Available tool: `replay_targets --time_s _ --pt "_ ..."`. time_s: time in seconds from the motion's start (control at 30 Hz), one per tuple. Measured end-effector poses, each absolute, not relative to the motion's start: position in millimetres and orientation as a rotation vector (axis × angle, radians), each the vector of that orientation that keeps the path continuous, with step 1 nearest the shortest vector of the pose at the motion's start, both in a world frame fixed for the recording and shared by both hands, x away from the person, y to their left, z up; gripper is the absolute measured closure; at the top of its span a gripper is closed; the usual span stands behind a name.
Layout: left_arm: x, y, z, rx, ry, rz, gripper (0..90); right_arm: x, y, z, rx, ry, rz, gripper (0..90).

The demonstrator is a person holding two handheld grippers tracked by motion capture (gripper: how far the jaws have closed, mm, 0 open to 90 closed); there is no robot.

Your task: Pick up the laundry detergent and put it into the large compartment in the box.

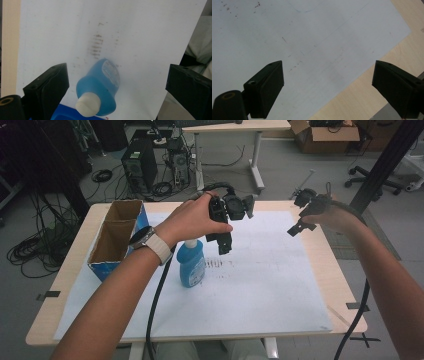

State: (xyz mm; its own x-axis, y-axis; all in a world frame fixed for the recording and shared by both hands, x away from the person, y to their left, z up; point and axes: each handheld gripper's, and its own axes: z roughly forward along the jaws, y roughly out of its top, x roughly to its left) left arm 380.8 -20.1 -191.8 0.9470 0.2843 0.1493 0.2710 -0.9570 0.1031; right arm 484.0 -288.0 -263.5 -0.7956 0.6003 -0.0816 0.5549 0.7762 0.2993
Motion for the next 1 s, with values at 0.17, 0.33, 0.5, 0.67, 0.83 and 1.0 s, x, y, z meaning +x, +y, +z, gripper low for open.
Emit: replay_targets --time_s 0.17,0.33,0.5,0.67,0.83,1.0 --pt "380.3 -17.3 -185.9 2.999 0.463 0.252 4.9 484.6 -286.8 -260.3 0.91 2.795 0.388 10.6" --pt "379.0 -13.7 -179.6 2.958 0.521 0.263 4.8 482.3 -285.4 -259.6 0.907 2.789 0.39 10.6" --pt "381.0 -6.5 -172.3 2.918 0.658 0.268 4.8 479.9 -284.5 -259.0 0.903 2.787 0.38 10.6" --pt "384.1 3.3 -166.2 2.873 0.785 0.29 4.8 479.7 -284.8 -258.6 0.91 2.783 0.385 10.6" --pt "387.5 11.9 -164.2 2.831 0.917 0.306 4.8 479.6 -283.4 -258.8 0.901 2.784 0.378 10.6" --pt "390.0 18.4 -163.1 2.776 1.015 0.293 4.8 479.5 -282.5 -259.1 0.893 2.785 0.372 10.6"
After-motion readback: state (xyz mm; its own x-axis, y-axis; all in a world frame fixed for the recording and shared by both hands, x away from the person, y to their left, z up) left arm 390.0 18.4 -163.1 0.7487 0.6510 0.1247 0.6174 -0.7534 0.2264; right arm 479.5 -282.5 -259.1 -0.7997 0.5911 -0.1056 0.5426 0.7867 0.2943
